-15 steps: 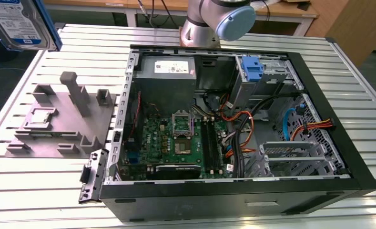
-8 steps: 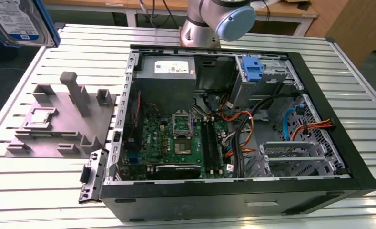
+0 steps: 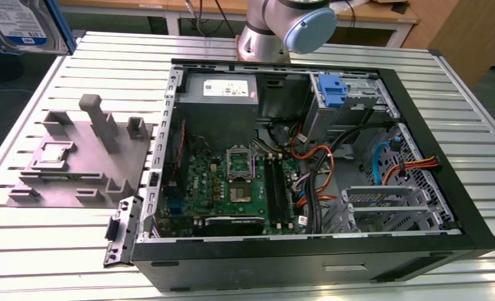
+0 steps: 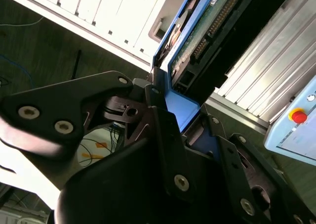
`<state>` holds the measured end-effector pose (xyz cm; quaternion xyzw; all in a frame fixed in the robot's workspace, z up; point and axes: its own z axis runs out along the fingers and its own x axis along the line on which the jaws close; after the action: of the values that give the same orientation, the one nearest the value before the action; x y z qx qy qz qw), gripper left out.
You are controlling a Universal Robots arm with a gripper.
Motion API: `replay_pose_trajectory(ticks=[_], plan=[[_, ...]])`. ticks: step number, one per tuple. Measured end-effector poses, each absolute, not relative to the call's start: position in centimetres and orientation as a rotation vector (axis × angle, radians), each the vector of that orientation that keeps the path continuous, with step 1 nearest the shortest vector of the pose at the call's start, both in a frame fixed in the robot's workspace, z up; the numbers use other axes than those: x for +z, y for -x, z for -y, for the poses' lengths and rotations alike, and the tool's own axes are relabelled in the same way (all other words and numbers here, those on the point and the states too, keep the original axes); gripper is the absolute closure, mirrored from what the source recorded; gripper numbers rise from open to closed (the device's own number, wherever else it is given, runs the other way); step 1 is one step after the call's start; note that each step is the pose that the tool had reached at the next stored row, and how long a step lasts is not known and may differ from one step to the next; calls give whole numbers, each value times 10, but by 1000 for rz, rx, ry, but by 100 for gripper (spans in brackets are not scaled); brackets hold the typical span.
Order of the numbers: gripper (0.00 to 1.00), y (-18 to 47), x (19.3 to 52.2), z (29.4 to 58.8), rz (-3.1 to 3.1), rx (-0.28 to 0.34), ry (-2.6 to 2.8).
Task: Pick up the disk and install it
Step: 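Pick up the disk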
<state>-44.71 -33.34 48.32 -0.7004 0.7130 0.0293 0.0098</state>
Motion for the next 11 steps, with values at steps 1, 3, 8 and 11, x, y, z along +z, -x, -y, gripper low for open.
replay_pose_trajectory(ticks=[1, 3, 8, 11], plan=[[63, 447, 483, 333, -2226, 91, 2187], [63, 447, 483, 335, -2226, 92, 2187], [63, 447, 483, 342, -2226, 91, 2187], [63, 447, 483, 347, -2226, 92, 2187]])
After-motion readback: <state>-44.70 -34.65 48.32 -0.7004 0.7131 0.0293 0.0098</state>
